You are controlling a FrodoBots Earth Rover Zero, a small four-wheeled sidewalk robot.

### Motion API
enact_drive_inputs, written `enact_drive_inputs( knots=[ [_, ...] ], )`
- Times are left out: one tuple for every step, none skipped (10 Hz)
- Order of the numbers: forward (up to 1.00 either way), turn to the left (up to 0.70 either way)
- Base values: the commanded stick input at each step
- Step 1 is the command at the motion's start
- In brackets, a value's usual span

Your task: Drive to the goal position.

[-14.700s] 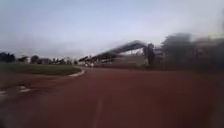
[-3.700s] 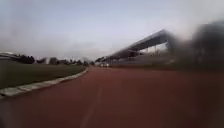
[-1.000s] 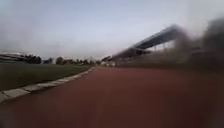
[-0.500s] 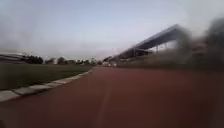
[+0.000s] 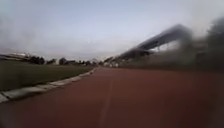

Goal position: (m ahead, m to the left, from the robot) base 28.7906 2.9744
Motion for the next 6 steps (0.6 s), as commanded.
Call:
enact_drive_inputs(
  knots=[
    [0.70,0.00],
    [0.70,0.00],
    [0.70,0.00],
    [0.70,0.00],
    [0.70,0.00],
    [0.70,0.00]
  ],
)
